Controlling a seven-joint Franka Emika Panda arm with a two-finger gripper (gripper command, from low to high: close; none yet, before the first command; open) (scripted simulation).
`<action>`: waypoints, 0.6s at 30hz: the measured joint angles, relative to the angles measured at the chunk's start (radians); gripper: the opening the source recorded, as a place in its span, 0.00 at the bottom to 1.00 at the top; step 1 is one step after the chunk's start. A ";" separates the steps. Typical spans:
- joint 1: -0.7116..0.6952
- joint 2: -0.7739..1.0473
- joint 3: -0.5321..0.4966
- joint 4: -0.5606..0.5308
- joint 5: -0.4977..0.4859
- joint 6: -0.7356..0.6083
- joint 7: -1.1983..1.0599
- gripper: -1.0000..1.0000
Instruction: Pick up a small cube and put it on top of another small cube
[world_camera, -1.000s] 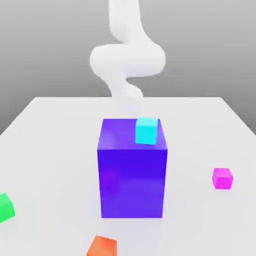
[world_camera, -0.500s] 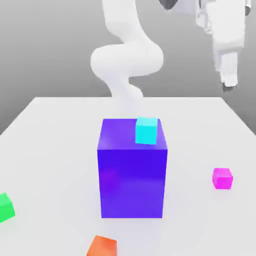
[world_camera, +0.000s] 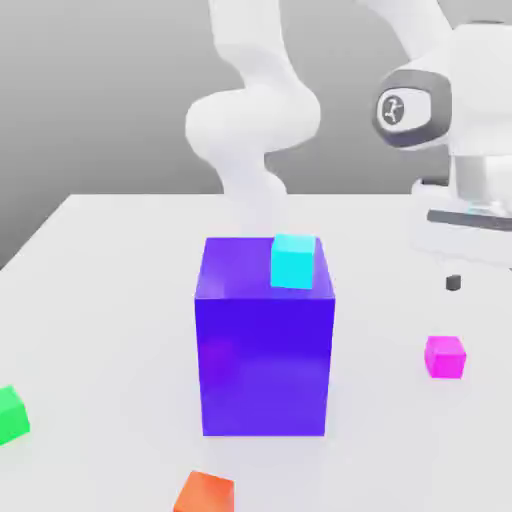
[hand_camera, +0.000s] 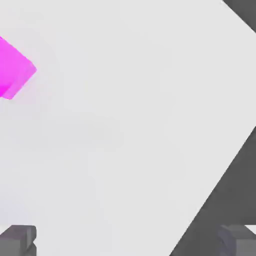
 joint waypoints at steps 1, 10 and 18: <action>0.013 0.017 0.005 -0.010 0.006 0.011 -0.049 0.50; 0.139 0.170 0.069 -0.098 0.085 0.112 -0.504 0.50; 0.166 0.427 0.045 -0.064 0.064 0.318 -0.539 0.00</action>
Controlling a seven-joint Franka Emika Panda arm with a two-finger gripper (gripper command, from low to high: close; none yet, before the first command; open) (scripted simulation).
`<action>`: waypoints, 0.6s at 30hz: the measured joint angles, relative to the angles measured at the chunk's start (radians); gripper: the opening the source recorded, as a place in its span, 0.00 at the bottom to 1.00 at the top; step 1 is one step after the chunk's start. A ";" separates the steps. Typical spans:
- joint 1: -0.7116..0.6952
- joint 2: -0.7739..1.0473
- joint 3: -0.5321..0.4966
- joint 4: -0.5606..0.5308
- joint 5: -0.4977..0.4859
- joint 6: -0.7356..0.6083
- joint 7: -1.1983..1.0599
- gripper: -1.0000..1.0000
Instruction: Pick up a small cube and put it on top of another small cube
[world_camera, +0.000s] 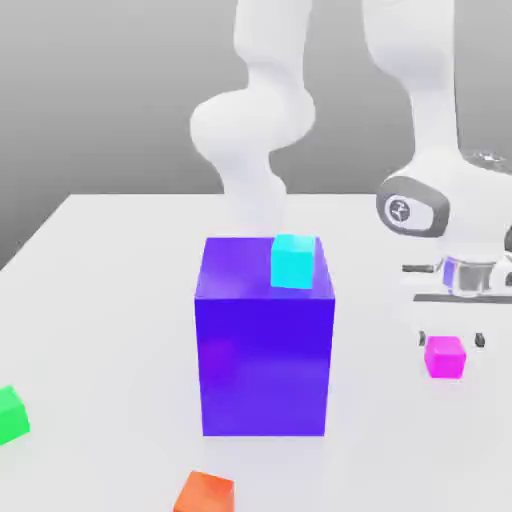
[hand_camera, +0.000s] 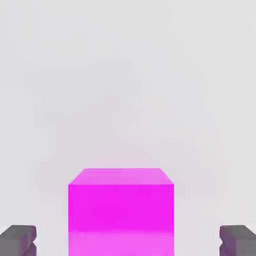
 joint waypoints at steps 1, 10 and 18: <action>0.000 0.000 0.000 0.000 0.000 0.000 0.000 0.00; -0.012 -0.086 0.017 -0.016 0.020 -0.071 -0.015 0.00; -0.110 -0.220 -0.045 0.080 0.098 -0.219 0.083 0.00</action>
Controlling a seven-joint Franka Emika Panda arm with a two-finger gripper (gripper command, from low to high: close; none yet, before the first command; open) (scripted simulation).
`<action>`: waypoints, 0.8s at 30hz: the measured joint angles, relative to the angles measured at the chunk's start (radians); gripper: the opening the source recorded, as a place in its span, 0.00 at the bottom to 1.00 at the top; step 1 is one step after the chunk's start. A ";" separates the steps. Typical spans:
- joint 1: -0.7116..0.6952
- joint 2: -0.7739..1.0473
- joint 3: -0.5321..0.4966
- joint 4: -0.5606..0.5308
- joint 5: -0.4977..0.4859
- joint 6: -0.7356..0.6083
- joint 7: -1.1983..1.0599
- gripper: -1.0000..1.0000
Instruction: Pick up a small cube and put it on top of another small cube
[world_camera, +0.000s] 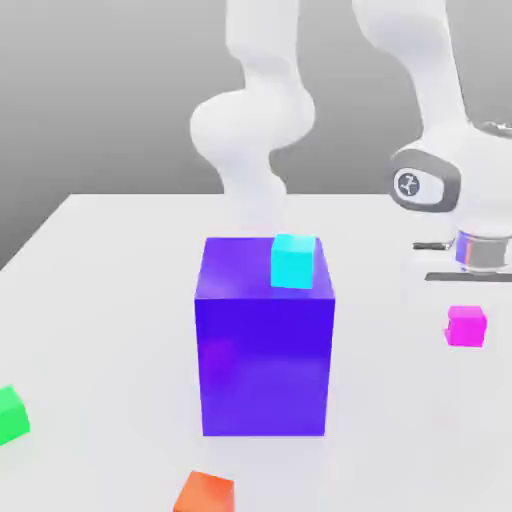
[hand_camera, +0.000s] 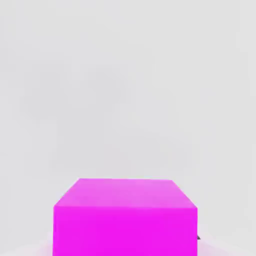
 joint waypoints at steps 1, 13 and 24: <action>-0.030 0.004 -0.022 0.028 0.015 -0.010 0.034 0.00; -0.357 0.045 -0.328 0.232 0.140 -0.118 0.425 0.00; -0.624 0.091 -0.634 0.261 0.203 -0.217 0.731 0.00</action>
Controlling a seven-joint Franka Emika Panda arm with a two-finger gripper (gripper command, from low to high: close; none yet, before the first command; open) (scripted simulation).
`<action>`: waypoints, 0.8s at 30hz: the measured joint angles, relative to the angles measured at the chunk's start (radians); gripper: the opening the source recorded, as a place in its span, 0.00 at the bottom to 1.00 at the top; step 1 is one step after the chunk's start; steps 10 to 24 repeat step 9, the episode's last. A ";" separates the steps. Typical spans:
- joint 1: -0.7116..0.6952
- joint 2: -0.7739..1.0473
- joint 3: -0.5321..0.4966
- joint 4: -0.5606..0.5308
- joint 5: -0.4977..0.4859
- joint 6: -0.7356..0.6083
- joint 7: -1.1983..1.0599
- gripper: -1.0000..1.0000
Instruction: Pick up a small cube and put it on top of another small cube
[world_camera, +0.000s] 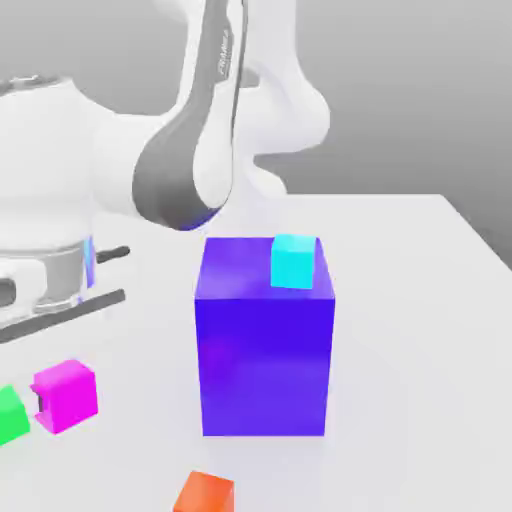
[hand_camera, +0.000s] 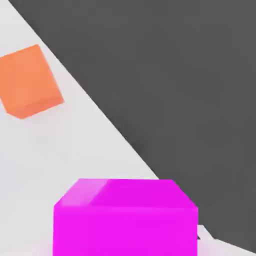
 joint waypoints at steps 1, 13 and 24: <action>-0.040 0.035 -0.017 0.001 0.034 -0.006 0.002 0.00; -0.218 0.225 0.061 0.033 0.233 0.047 -0.083 1.00; -0.218 0.225 0.061 0.033 0.233 0.047 -0.083 1.00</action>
